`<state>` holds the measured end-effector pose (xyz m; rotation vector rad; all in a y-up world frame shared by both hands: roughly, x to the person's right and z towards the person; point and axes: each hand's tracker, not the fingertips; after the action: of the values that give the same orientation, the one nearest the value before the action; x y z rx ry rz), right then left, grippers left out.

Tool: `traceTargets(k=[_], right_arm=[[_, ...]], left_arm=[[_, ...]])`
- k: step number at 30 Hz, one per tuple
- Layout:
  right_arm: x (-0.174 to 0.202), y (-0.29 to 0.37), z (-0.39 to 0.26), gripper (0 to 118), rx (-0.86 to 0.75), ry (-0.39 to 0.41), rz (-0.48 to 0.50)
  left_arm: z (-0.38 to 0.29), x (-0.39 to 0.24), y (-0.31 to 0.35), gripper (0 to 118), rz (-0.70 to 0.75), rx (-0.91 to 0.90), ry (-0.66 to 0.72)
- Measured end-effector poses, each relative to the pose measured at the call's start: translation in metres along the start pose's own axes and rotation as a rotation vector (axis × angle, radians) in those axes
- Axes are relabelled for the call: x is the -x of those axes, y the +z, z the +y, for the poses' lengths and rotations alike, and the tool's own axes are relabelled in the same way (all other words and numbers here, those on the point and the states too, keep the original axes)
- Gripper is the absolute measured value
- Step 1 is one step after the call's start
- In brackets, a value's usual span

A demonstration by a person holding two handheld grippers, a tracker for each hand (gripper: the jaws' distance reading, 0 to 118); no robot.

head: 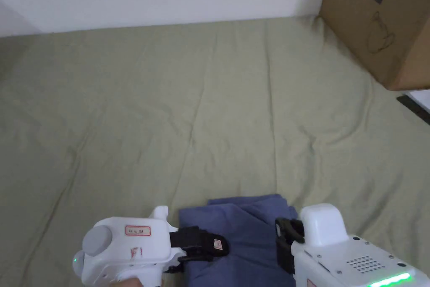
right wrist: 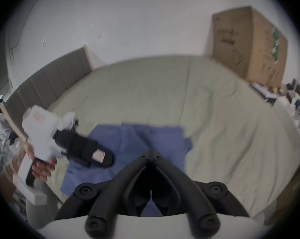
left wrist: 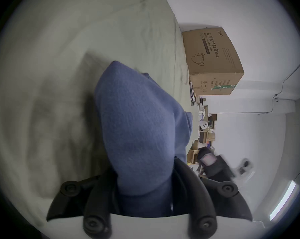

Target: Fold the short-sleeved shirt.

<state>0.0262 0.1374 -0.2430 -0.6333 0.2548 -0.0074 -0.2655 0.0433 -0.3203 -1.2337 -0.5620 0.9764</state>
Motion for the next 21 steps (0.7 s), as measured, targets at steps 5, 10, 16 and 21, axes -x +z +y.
traceTargets(k=[5, 10, 16, 21], right_arm=[[0.034, 0.055, 0.04, 0, -0.275, -0.079, -0.089], [0.069, 0.084, 0.055, 0, -0.438, -0.064, -0.172], [0.086, 0.082, 0.055, 0, -0.402, -0.072, -0.12], [0.09, 0.071, 0.051, 0, -0.326, -0.062, -0.126]], left_arm=[[0.011, 0.015, 0.071, 24, 0.067, -0.06, -0.076], [0.013, 0.038, 0.187, 24, 0.247, -0.159, -0.105], [0.024, 0.084, 0.306, 24, 0.573, -0.236, -0.105], [0.038, 0.123, 0.37, 24, 0.823, -0.227, -0.101]])
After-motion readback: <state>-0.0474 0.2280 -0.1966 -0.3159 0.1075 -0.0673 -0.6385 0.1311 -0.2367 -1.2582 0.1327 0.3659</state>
